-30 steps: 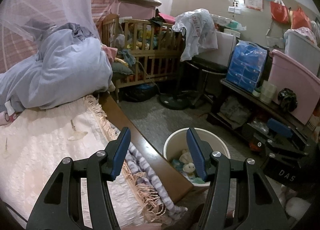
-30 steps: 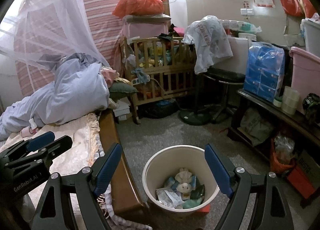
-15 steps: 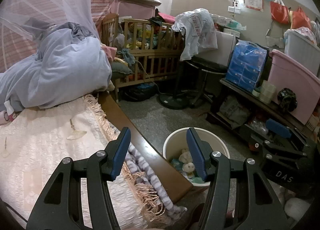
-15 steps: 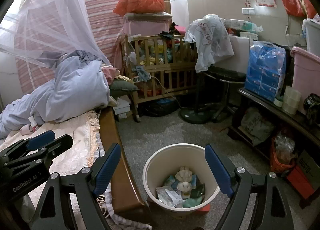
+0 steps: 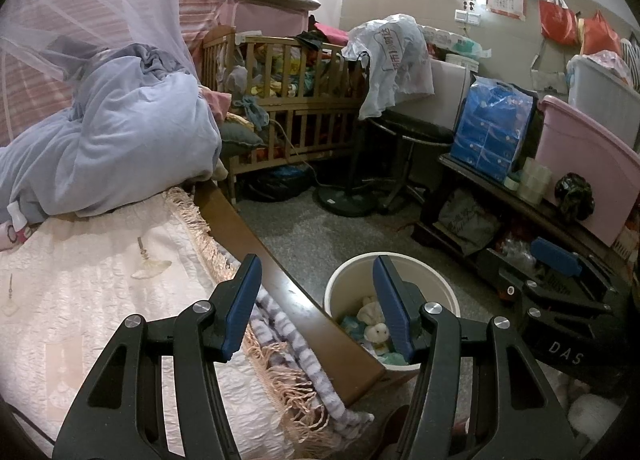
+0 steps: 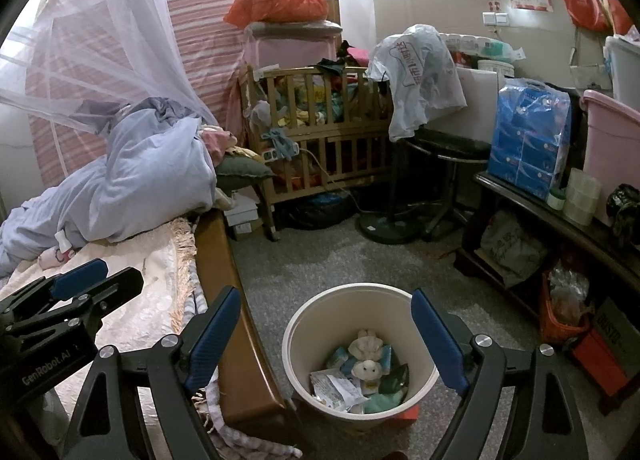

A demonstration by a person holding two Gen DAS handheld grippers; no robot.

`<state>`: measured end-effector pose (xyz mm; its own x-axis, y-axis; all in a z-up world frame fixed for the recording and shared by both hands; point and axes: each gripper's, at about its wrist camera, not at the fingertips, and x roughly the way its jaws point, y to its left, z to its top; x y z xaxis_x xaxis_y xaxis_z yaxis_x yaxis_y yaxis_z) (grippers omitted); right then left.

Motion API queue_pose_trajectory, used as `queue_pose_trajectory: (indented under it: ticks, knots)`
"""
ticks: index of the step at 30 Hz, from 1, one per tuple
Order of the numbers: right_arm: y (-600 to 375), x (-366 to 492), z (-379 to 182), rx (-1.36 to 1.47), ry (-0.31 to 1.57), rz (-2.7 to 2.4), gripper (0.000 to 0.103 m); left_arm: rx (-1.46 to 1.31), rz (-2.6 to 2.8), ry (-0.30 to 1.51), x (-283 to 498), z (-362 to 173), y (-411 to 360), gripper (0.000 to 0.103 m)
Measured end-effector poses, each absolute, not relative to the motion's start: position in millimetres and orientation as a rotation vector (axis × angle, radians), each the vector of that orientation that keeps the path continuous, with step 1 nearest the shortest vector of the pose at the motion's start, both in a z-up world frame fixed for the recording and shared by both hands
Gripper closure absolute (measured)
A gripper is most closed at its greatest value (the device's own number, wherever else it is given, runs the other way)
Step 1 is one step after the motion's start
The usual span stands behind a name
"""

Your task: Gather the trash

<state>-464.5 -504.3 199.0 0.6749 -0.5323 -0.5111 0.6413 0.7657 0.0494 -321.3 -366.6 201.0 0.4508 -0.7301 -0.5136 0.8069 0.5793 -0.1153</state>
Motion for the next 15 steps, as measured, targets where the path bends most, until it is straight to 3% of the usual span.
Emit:
queue_pose_trajectory:
  ticks: [15]
  knots:
    - [-506.7,-464.1,198.8,0.237,0.503,-0.666,0.016,0.155,-0.953,0.556,-322.9,200.4,-368.0,0.046]
